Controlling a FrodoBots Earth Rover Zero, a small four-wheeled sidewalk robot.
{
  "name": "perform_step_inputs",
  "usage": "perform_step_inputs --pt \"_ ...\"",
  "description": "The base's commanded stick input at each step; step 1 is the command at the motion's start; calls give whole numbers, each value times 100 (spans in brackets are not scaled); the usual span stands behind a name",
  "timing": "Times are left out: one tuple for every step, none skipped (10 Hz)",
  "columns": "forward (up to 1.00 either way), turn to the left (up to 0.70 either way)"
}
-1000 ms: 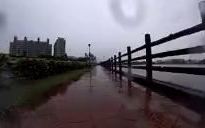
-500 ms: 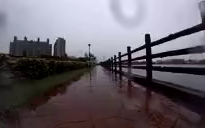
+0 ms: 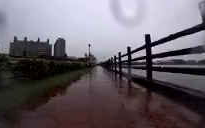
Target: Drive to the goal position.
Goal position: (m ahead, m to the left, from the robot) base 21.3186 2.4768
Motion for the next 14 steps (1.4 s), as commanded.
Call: perform_step_inputs --pt "100 -5" --pt "100 -11" --pt "100 -24" --pt "100 -38" --pt "100 -31" --pt "100 -18" --pt "100 0" --pt "100 0" --pt "100 0" --pt "100 0" --pt "100 0" --pt "100 0" --pt "100 0" --pt "100 0"
